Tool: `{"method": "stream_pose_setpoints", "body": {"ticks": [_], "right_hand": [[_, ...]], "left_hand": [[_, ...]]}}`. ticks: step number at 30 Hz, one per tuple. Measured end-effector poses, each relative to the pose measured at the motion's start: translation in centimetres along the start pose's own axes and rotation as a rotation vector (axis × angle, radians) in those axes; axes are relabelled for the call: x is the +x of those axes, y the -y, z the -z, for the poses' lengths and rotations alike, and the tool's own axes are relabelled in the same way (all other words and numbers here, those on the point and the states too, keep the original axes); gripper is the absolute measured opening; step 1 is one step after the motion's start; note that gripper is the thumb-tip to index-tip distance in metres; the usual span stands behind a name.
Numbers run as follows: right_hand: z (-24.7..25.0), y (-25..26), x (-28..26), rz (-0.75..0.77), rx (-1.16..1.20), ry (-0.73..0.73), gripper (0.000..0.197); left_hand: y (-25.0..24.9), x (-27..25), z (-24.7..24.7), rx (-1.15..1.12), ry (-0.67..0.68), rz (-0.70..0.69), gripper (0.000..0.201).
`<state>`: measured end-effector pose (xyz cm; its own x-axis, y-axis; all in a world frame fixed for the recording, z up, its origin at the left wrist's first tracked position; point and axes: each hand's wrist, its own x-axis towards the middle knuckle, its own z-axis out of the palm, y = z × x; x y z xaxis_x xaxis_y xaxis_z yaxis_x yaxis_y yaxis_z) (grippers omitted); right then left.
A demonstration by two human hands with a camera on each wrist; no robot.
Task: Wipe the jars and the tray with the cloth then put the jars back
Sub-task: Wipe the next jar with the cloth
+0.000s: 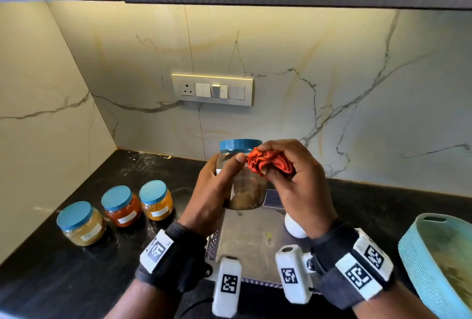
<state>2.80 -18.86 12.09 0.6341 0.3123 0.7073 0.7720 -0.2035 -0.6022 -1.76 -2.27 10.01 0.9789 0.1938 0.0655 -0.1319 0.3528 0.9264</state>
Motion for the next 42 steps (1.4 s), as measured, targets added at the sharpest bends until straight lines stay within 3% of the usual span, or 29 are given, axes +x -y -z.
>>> {"method": "stream_pose_setpoints", "body": {"ticks": [4, 7, 9, 12, 14, 21, 27, 31, 35, 40, 42], "right_hand": [[-0.5, 1.4, -2.0, 0.156, -0.144, 0.098, 0.031], [-0.1, 1.3, -2.9, 0.261, -0.214, 0.193, 0.033], [0.2, 0.6, -1.9, 0.238, -0.193, 0.156, 0.033], [0.6, -0.5, 0.4, 0.057, 0.020, 0.005, 0.032], [0.5, -0.6, 1.0, 0.008, 0.078, -0.015, 0.032], [0.6, 0.3, -3.0, 0.201, -0.115, 0.130, 0.031], [1.1, -0.5, 0.6, 0.020, 0.115, -0.046, 0.034], [1.1, -0.1, -1.5, 0.176, -0.039, 0.037, 0.035], [1.2, -0.3, -2.0, 0.268, -0.076, 0.099, 0.034], [1.1, -1.5, 1.2, 0.005, 0.232, -0.031, 0.031], [1.0, -1.4, 0.8, 0.003, 0.236, -0.026, 0.032]], "left_hand": [[-0.9, 0.8, 0.0, -0.092, -0.040, -0.004, 0.056], [-0.9, 1.1, 0.4, -0.064, -0.037, 0.022, 0.072], [-0.7, 1.1, 0.3, -0.053, -0.015, 0.031, 0.076], [-0.2, 1.1, -0.1, -0.067, 0.062, 0.076, 0.061], [-0.2, 0.9, -0.1, -0.077, 0.048, 0.083, 0.058], [-1.0, 0.5, 0.1, -0.111, -0.010, 0.072, 0.069], [-0.9, 0.0, -0.9, -0.112, 0.065, 0.036, 0.072], [-2.6, 0.5, -0.5, -0.137, 0.024, 0.037, 0.057], [-2.6, 0.2, -0.4, -0.139, -0.009, 0.057, 0.066], [-2.1, -0.1, -1.3, -0.166, 0.093, 0.085, 0.060], [-2.3, 0.2, -1.1, -0.189, 0.110, 0.091, 0.061]]}}
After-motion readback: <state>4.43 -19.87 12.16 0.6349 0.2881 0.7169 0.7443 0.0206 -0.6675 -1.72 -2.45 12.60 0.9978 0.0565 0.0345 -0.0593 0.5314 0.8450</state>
